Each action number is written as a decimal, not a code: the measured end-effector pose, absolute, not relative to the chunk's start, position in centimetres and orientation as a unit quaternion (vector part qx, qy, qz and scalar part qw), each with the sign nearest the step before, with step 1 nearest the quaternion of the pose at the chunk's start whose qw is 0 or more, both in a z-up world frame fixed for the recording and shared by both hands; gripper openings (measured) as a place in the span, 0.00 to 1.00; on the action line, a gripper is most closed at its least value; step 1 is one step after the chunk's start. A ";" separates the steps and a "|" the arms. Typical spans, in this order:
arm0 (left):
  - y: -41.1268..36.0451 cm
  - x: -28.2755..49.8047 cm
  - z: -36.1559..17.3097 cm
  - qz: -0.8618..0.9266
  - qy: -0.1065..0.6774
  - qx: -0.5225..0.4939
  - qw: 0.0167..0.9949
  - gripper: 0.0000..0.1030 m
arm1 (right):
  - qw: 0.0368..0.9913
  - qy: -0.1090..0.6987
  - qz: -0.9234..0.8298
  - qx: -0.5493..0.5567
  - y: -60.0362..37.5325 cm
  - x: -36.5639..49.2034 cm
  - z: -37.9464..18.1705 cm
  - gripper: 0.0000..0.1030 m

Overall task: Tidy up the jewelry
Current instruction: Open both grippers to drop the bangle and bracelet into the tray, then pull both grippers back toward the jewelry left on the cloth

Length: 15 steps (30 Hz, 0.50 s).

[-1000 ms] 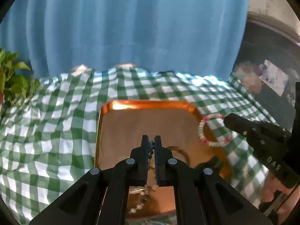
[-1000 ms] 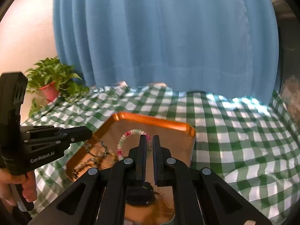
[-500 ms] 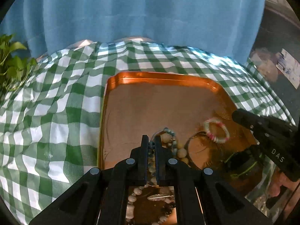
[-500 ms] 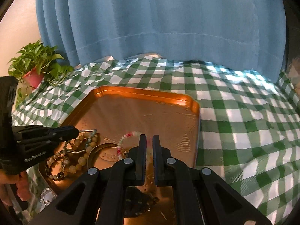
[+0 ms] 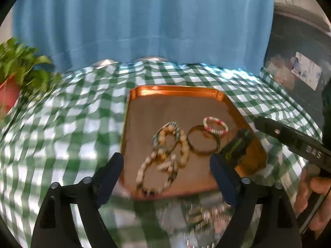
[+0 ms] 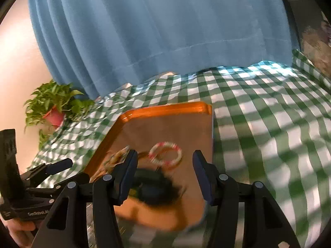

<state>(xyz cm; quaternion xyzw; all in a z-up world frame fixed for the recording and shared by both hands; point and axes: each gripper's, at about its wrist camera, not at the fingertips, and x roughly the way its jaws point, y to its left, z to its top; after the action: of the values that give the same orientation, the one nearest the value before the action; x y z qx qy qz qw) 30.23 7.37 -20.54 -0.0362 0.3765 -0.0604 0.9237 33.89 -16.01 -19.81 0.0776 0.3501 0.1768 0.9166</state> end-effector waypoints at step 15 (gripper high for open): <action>9.0 19.4 -23.3 -0.067 0.377 -0.087 0.919 0.83 | 0.902 0.359 0.238 -0.023 -15.7 20.0 -19.8 0.83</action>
<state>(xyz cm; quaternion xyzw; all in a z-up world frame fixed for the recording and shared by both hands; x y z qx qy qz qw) 19.41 9.04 -23.28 -0.0867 0.3775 -0.0675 0.9195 20.03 -15.72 -19.82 -0.0230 0.3592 0.2380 0.9021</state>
